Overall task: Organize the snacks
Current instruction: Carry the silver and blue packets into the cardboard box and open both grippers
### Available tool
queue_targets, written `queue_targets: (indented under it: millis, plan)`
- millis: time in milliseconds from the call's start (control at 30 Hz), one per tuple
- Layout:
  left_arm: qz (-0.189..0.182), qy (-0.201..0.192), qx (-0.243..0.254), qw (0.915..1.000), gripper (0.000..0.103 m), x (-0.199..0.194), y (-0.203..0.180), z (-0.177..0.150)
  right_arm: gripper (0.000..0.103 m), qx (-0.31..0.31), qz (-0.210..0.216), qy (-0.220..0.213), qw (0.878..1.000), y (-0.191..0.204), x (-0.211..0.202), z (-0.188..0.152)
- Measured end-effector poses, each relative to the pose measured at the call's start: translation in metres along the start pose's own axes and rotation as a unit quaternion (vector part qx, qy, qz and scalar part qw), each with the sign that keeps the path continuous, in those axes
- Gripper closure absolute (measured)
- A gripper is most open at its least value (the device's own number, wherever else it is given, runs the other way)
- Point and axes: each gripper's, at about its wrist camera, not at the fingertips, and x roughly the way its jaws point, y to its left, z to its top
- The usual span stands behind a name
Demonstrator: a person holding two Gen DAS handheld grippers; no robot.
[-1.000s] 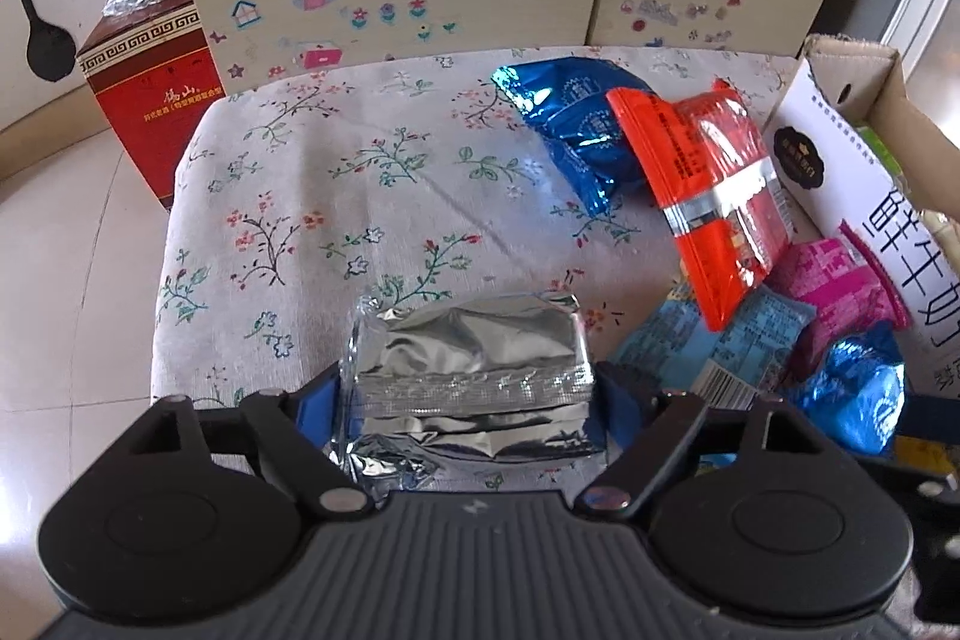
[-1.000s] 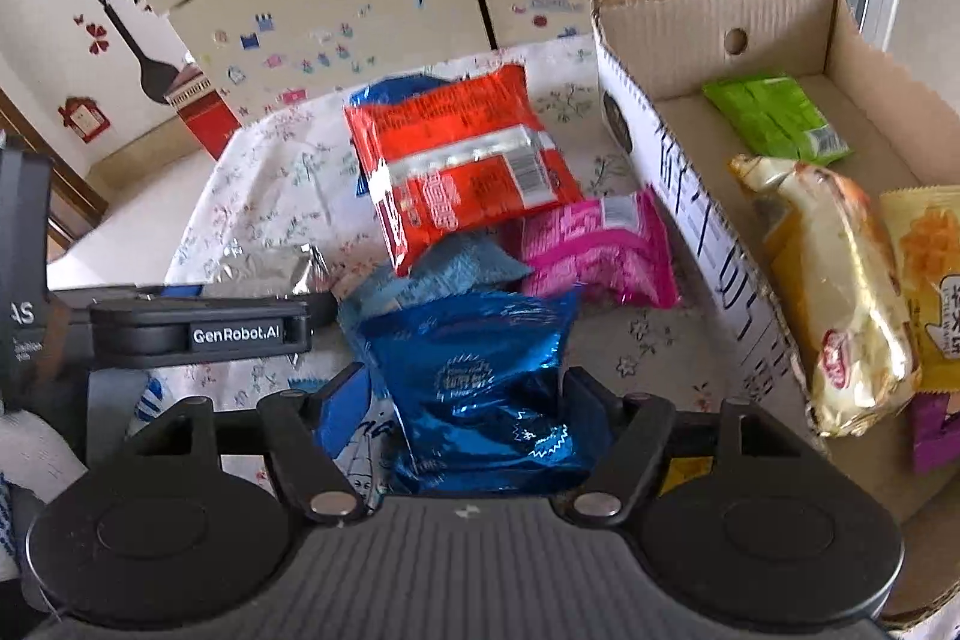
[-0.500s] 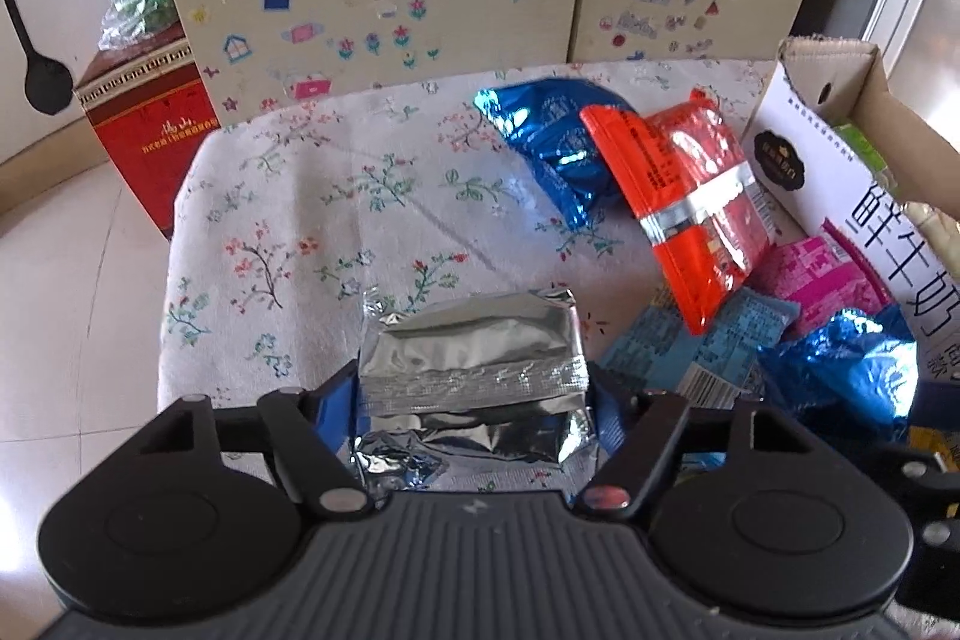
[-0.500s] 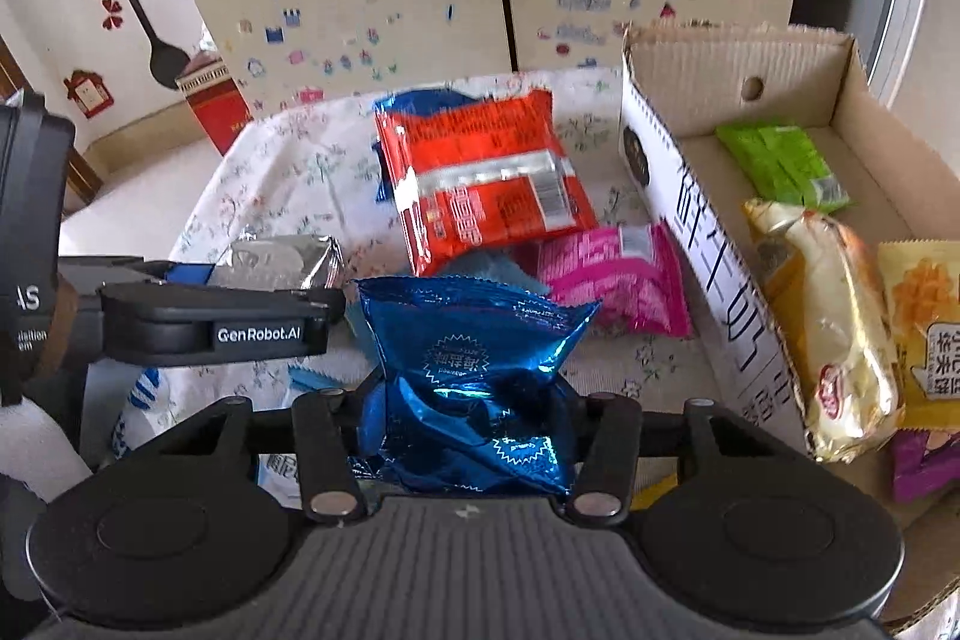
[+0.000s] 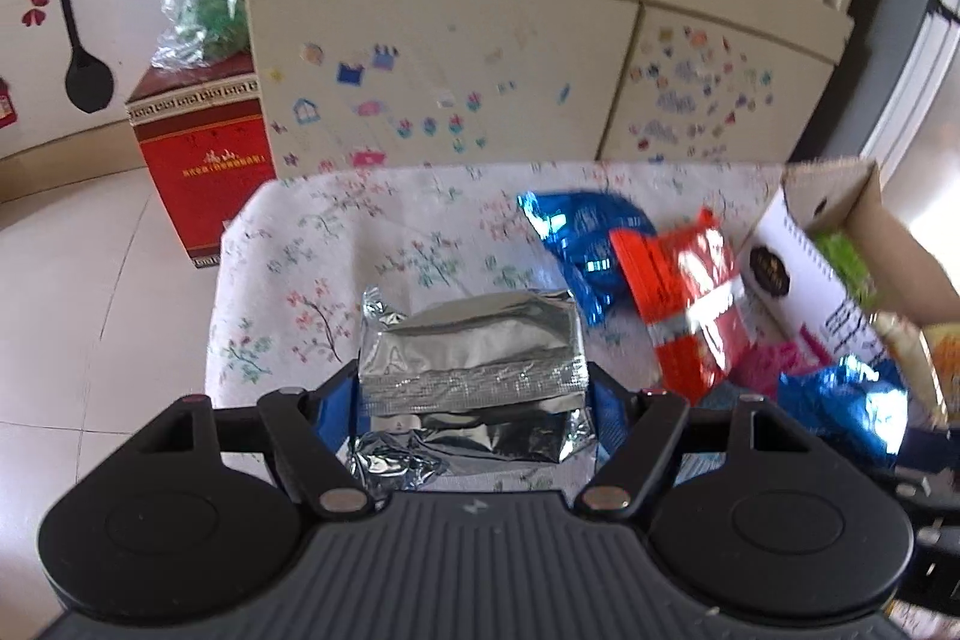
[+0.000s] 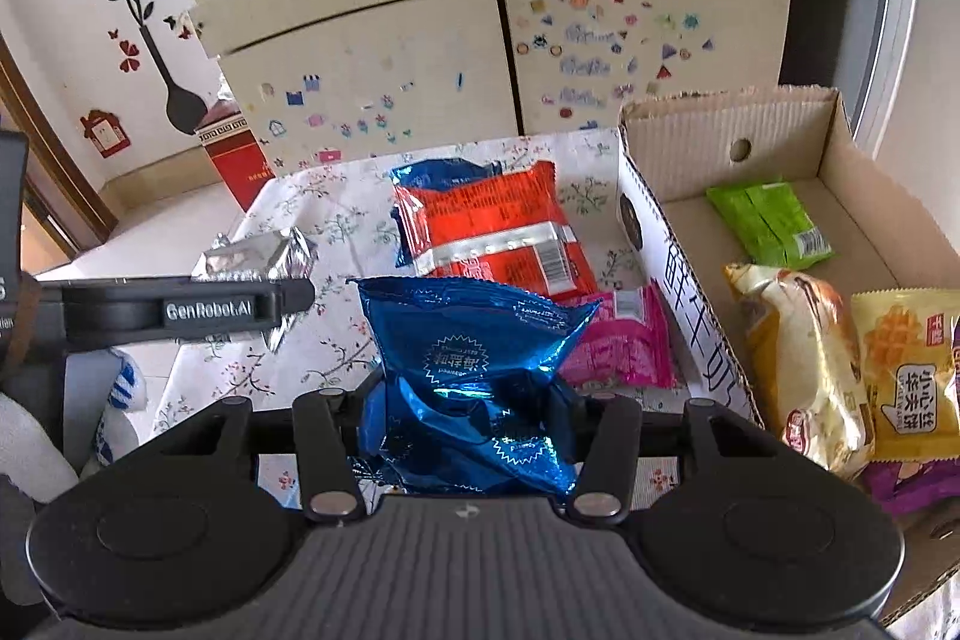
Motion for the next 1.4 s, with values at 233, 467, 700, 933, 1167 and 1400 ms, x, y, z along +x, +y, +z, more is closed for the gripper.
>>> queue_targets:
  millis: [233,467,700,933,1167,1400]
  plan:
    - [0.004,-0.042,0.005,0.9991,0.029,-0.017,-0.009,0.012,0.046,-0.023,-0.003,-0.024,0.999,0.005,-0.011,0.003]
    - [-0.003,-0.075,0.026,0.9968,0.029,-0.027,-0.031,0.02,0.046,-0.021,-0.015,-0.055,0.998,-0.007,-0.032,0.01]
    - [-0.022,-0.096,0.044,0.9942,0.029,-0.031,-0.059,0.023,0.046,-0.008,-0.029,-0.075,0.997,-0.023,-0.048,0.012]
    - [-0.042,-0.106,0.058,0.9918,0.029,-0.032,-0.084,0.023,0.046,0.015,-0.045,-0.095,0.994,-0.043,-0.065,0.014]
    - [-0.06,-0.118,0.08,0.988,0.029,-0.033,-0.109,0.022,0.046,0.059,-0.072,-0.118,0.989,-0.073,-0.086,0.011]
    - [-0.09,-0.122,0.091,0.9843,0.028,-0.032,-0.135,0.025,0.046,0.109,-0.088,-0.126,0.982,-0.099,-0.1,0.007]
